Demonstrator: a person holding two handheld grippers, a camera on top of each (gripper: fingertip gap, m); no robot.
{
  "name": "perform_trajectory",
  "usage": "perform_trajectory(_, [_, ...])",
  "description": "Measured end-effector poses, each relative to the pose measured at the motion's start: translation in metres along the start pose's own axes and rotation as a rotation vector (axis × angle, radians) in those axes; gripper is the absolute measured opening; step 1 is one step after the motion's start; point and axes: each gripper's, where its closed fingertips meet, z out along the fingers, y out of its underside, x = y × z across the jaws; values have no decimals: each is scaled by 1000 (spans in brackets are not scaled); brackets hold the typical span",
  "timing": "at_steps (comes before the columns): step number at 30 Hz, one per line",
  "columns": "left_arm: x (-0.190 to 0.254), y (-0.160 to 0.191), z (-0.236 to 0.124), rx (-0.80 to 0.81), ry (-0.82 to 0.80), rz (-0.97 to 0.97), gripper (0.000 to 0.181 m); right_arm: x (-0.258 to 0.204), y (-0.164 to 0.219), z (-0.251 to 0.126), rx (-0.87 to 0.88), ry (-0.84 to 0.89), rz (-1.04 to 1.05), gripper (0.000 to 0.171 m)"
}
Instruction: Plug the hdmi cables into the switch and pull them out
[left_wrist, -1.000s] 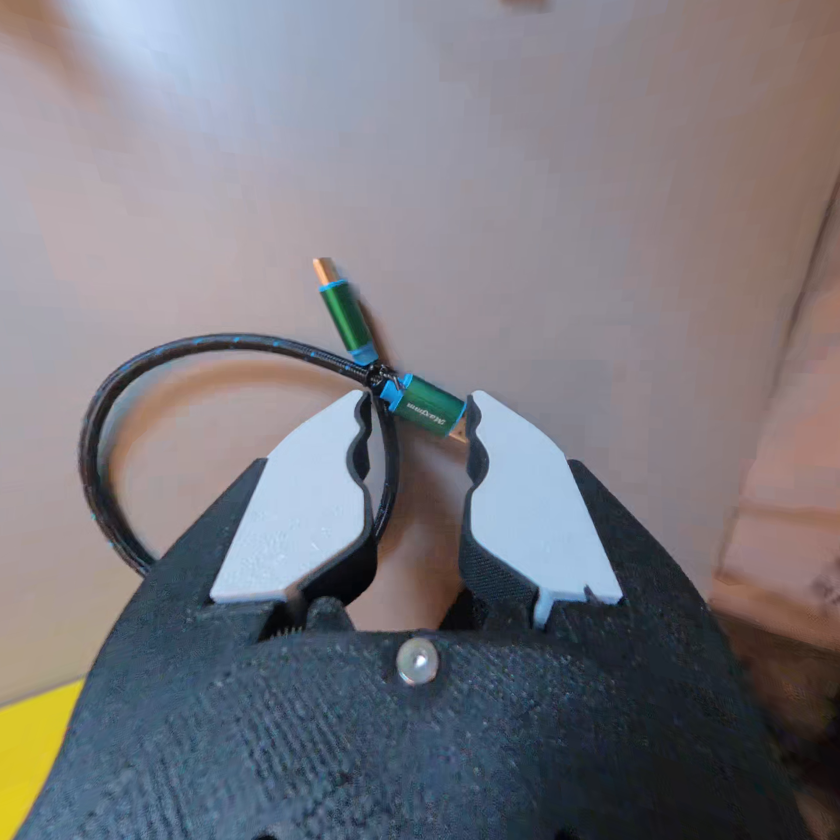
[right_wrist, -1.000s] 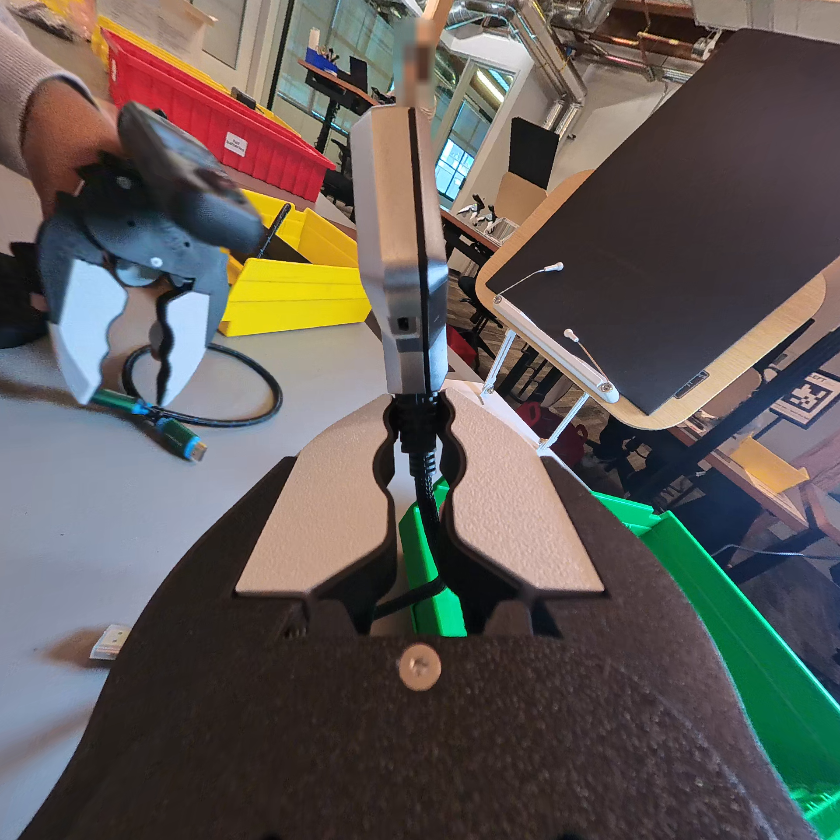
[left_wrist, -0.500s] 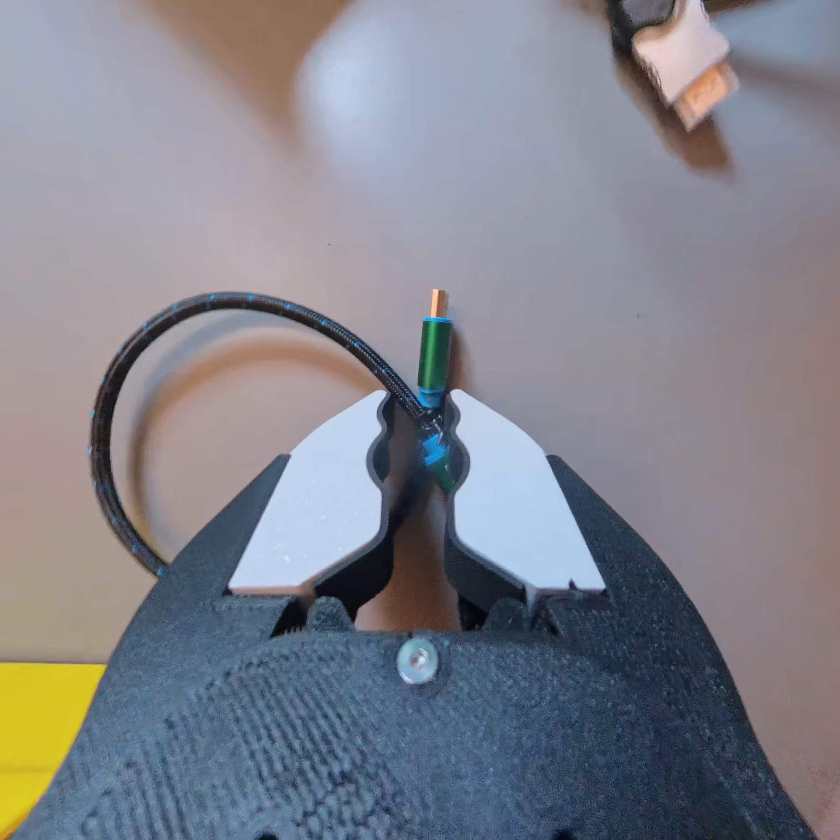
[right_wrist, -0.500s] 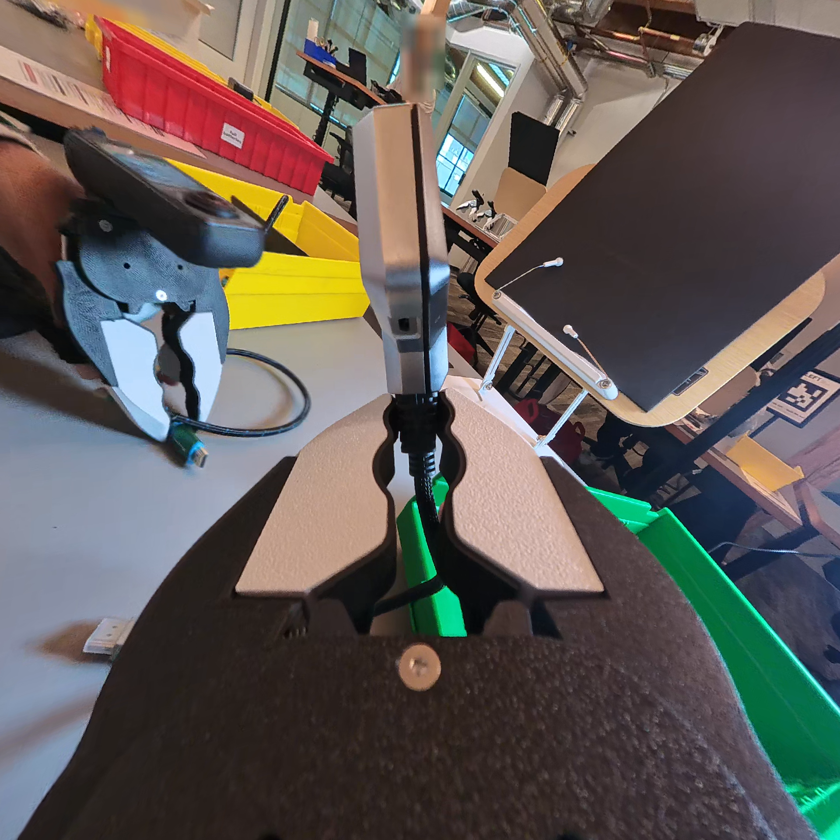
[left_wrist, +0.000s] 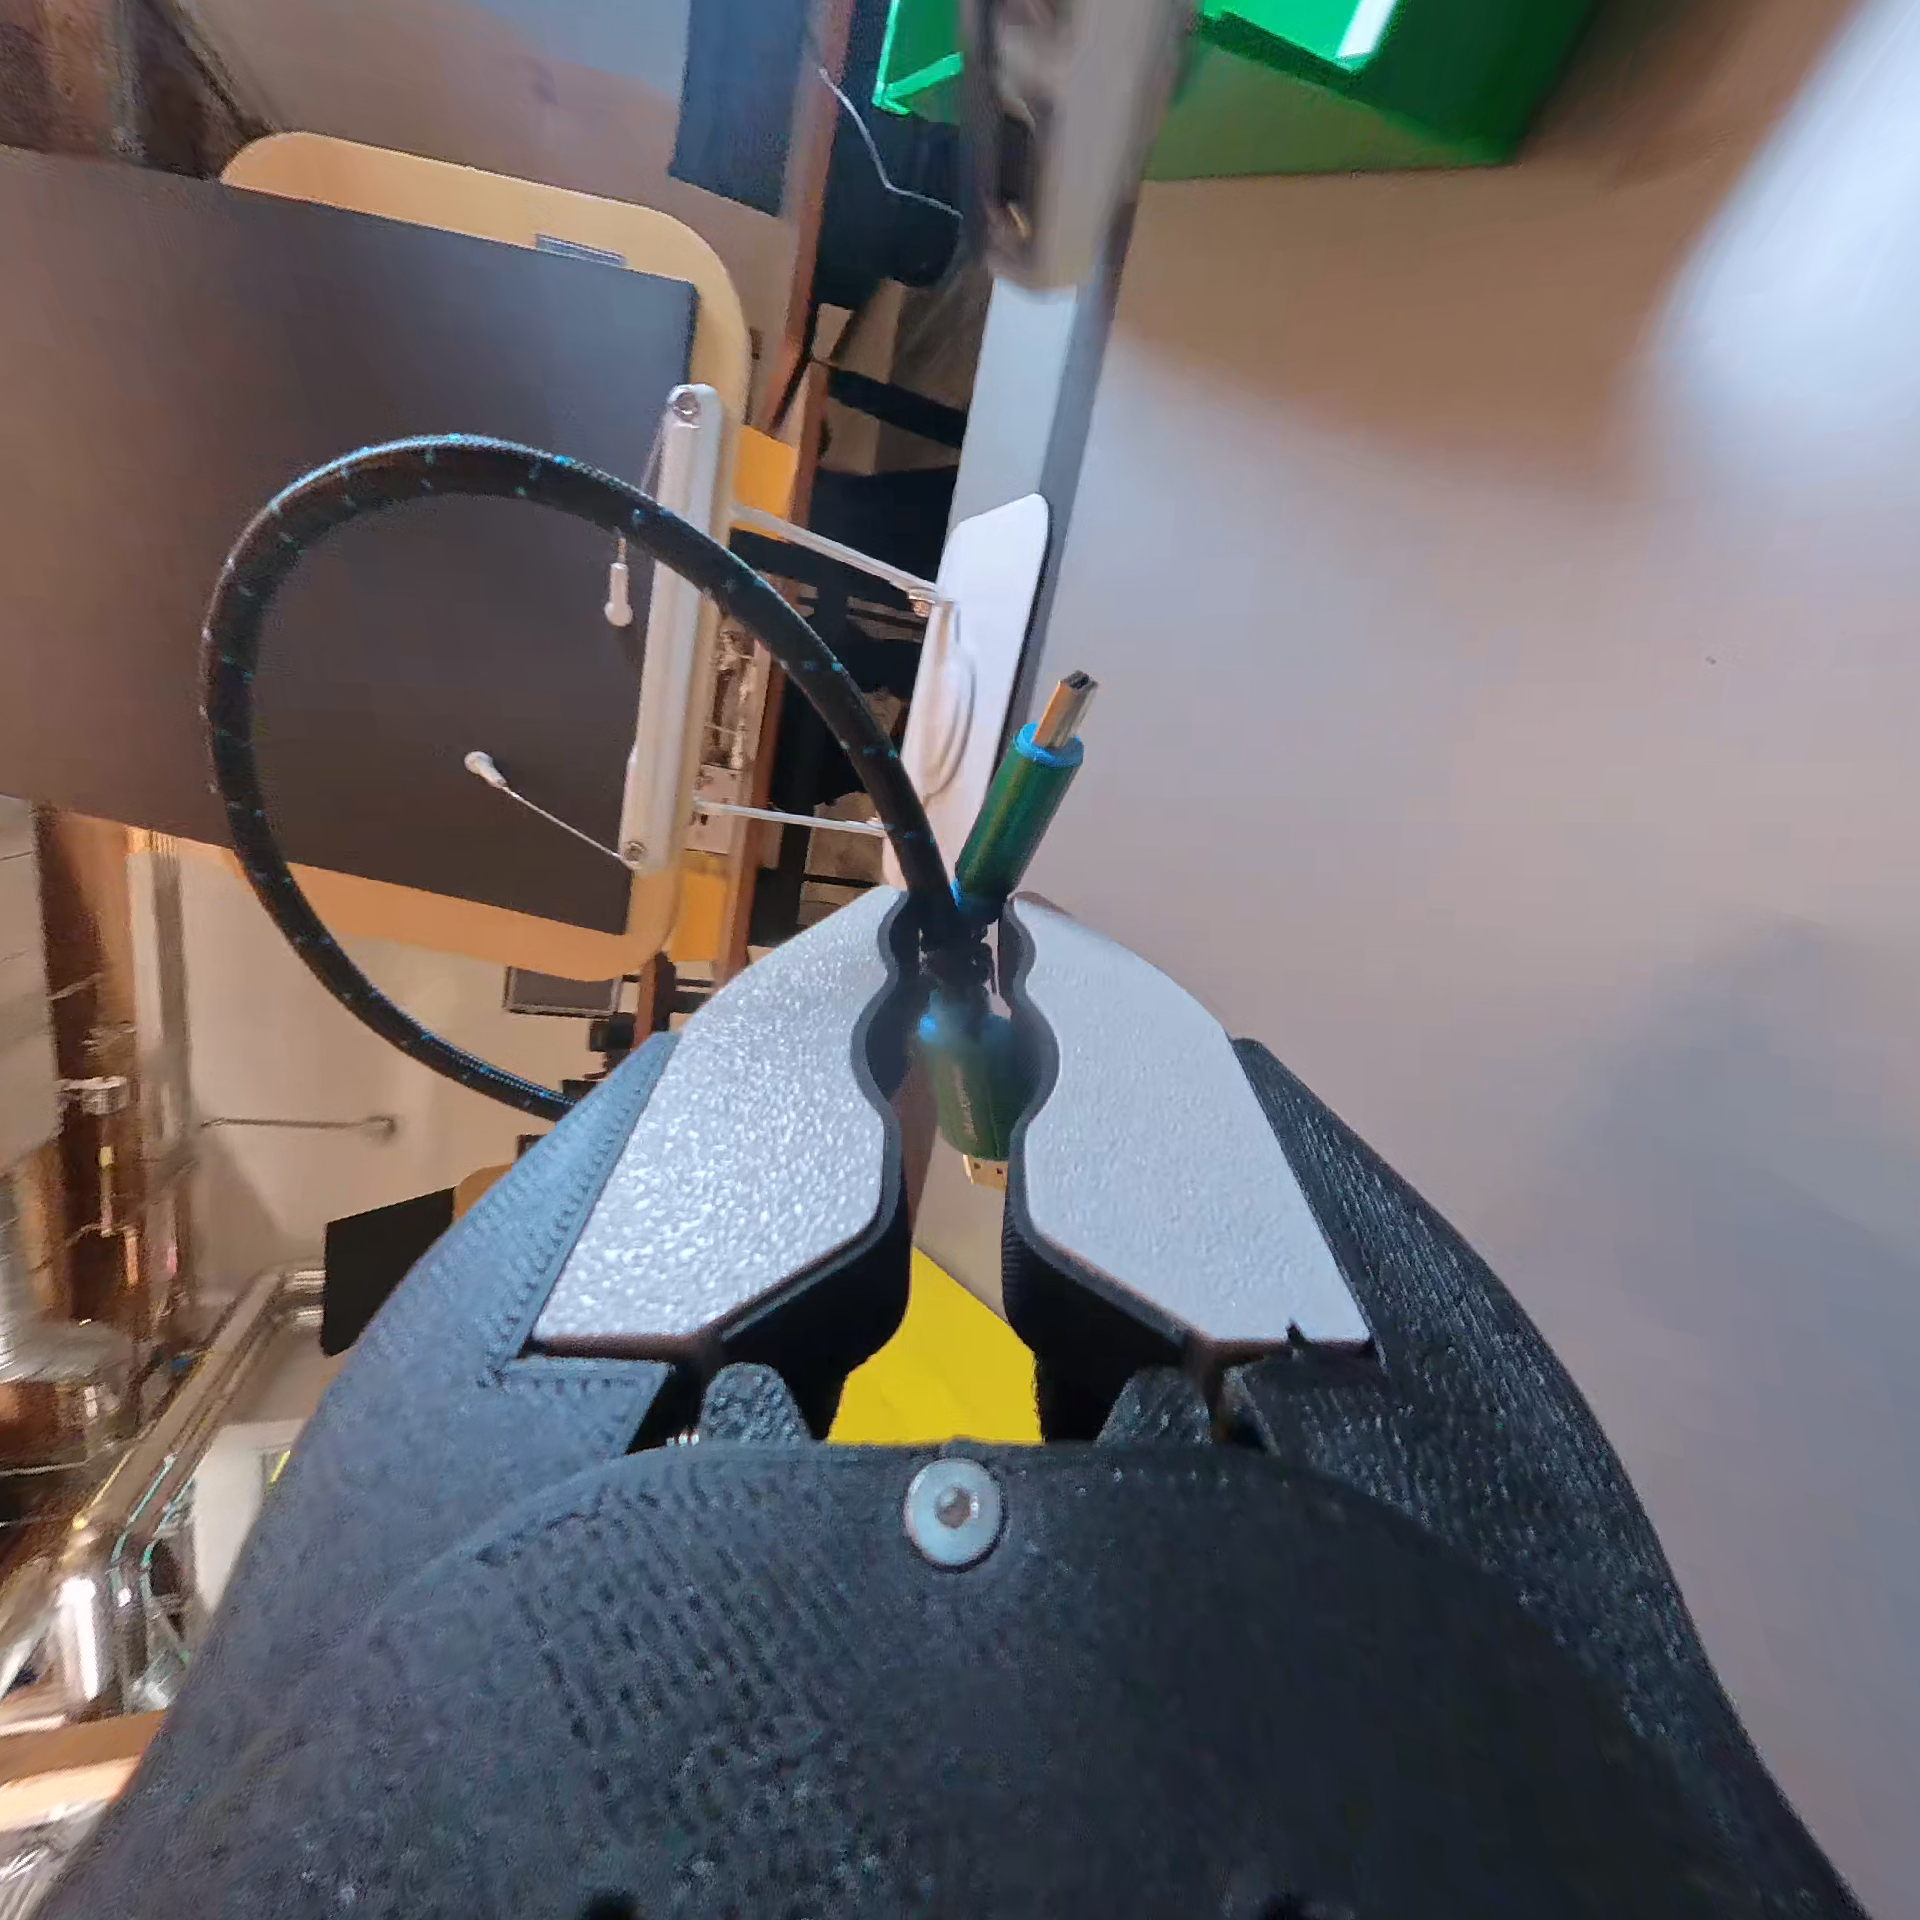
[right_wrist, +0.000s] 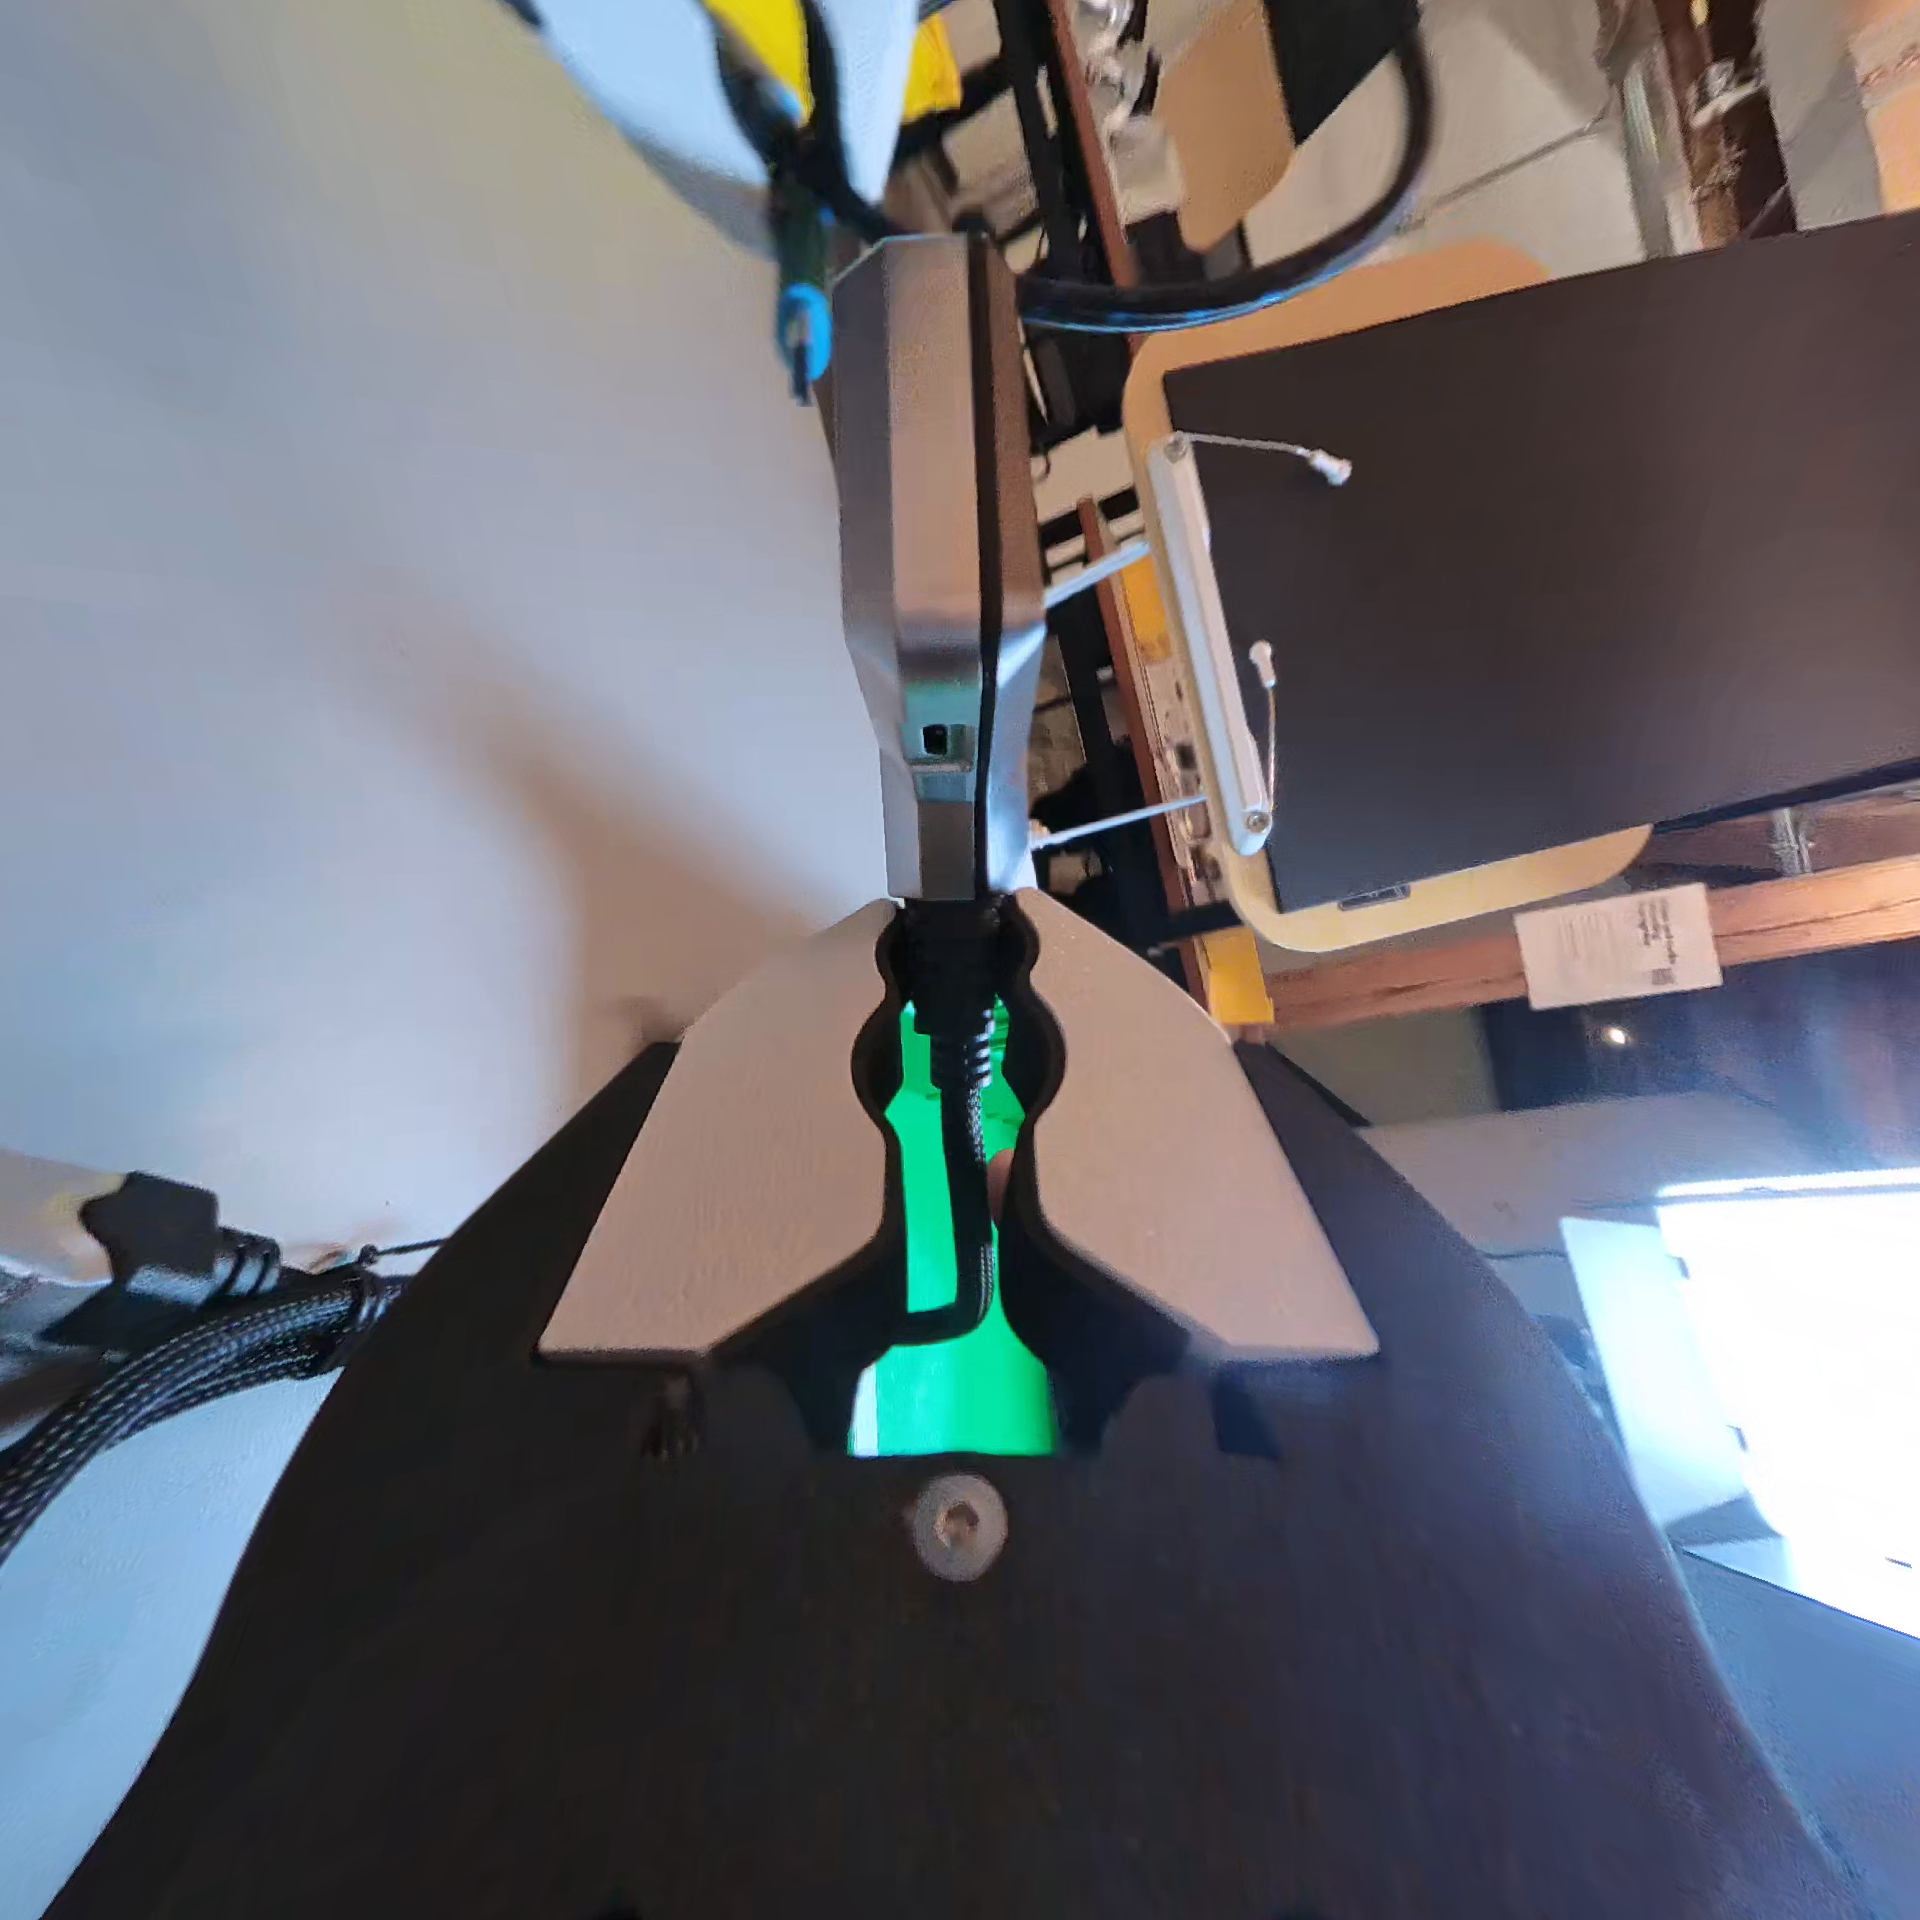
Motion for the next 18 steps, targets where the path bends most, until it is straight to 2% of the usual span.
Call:
perform_trajectory(9, [-9,-21,-14,-9,-113,47,15,-19,-14,21,-96,-9,-39,15])
perform_trajectory(18, [-6,-16,-13,-56,-107,68,15,-29,-19,22,-77,-96,172,16])
